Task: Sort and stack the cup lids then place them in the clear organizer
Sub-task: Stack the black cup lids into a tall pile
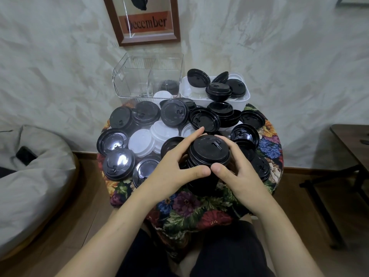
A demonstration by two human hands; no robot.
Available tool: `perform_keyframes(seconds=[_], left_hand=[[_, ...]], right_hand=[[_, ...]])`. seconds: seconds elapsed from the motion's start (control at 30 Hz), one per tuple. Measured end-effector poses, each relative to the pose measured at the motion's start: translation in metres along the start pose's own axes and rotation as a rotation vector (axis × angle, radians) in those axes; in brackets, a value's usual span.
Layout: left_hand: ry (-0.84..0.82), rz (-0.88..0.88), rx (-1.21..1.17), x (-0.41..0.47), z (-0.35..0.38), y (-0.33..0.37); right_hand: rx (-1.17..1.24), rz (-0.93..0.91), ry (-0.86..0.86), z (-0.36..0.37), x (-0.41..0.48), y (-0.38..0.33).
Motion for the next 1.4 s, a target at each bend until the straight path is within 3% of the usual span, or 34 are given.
perform_keyframes(seconds=[0.57,0.73,1.13,1.4], left_hand=[[0.048,-0.019,0.041,-0.001,0.000,-0.007],[0.050,-0.003,0.050,-0.001,0.001,-0.007],[0.074,0.009,0.056,-0.002,0.005,-0.010],[0.103,0.040,0.056,-0.004,0.007,-0.009]], right_hand=[[0.111,-0.069,0.150,0.003,0.000,-0.006],[0.139,-0.097,0.262,-0.005,0.003,-0.005],[-0.038,-0.058,0.073,0.002,-0.002,-0.007],[-0.077,-0.045,0.097,0.000,-0.004,-0.009]])
Point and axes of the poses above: each hand's wrist, its own x-axis towards the middle knuckle, its own z-axis out of the palm, y = z × x, the point moved 2 cm from there along x, towards the middle knuckle
